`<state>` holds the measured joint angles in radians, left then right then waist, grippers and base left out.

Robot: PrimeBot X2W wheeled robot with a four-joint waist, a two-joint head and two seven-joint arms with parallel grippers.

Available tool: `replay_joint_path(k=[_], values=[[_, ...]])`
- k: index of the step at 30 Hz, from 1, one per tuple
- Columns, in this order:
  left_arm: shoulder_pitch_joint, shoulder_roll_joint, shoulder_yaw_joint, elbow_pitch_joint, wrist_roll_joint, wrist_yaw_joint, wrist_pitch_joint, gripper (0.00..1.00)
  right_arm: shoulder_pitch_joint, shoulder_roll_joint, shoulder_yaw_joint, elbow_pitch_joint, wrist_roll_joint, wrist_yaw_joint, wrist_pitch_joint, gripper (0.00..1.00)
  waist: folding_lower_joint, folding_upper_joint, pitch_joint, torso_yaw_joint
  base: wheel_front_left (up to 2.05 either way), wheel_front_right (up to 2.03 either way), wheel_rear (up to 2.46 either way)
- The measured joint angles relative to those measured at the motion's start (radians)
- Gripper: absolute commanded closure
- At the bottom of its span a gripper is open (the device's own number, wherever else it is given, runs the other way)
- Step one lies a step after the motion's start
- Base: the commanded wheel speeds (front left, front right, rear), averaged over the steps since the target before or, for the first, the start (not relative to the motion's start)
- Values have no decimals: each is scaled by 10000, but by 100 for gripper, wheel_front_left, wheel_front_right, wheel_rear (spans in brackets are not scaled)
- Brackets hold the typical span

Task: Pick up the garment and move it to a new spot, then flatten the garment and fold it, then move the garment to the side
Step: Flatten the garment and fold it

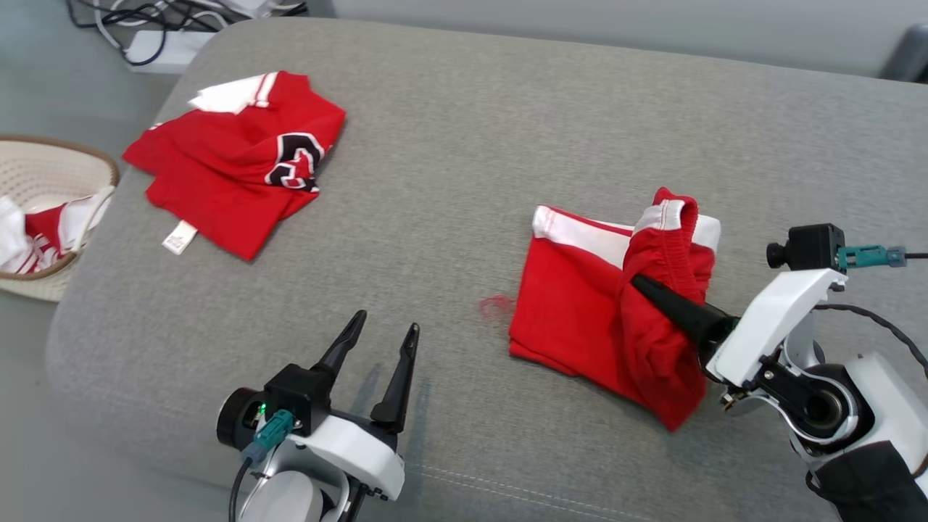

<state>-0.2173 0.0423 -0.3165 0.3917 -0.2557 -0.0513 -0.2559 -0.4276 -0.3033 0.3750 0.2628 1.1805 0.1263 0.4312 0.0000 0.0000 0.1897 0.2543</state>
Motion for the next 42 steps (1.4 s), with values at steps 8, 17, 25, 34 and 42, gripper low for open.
replay_joint_path(k=[8, 17, 25, 34, 42], values=[[-107, -2, -543, -408, -67, 127, 0, 0, -632, 493, -178, 1198, -696, -2, 0, 100, 0, 0, 176, 981, 0, 0, 0], [-110, 0, -788, -512, -278, 278, 0, 0, -1081, 769, -399, 2247, -1419, -2, -102, 0, 0, 0, 368, 1454, 0, 0, 0], [-110, -2, -535, -550, -244, 364, 0, 0, -1099, 583, -1081, 1016, -1110, 0, -274, 0, 0, 0, 269, 983, 0, 0, 0], [-108, -2, -178, -596, 98, 332, 0, 0, 590, 8, -2495, 380, -976, -2, -623, 0, 0, 0, -8, 274, 0, 0, 0], [-109, -8, -226, -593, 109, 244, 0, 0, 1351, 556, -2723, 700, -972, -2, -614, 0, 0, 0, 20, 286, 0, 0, 0]])
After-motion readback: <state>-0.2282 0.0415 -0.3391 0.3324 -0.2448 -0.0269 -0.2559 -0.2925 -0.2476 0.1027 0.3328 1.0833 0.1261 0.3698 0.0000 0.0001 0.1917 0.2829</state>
